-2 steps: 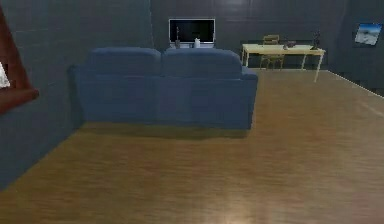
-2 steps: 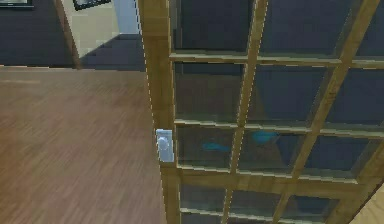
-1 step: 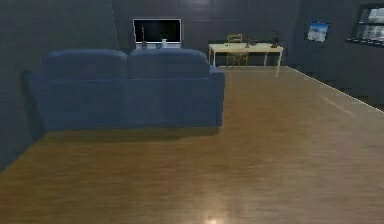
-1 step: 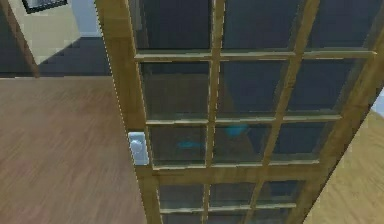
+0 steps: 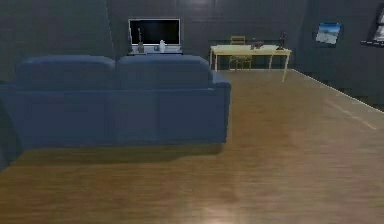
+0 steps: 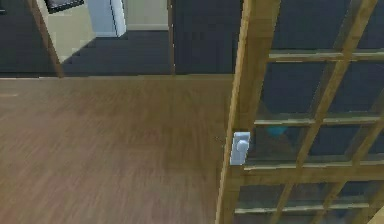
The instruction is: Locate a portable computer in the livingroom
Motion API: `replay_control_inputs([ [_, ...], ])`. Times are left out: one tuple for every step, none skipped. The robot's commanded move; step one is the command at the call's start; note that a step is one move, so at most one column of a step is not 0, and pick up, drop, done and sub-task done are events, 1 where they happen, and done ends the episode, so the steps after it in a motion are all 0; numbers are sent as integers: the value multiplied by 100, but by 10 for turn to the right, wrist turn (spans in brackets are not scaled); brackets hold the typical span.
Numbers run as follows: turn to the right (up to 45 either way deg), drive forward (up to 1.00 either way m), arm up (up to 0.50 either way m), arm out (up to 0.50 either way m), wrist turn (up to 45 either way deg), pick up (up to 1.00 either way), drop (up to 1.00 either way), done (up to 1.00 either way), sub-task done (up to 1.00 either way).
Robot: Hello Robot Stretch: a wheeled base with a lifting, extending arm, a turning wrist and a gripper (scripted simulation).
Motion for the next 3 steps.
replay_control_inputs([
  [270,0,0,0,0,0,0,0,0],
  [0,100,0,0,0,0,0,0,0],
  [30,0,0,0,0,0,0,0,0],
])
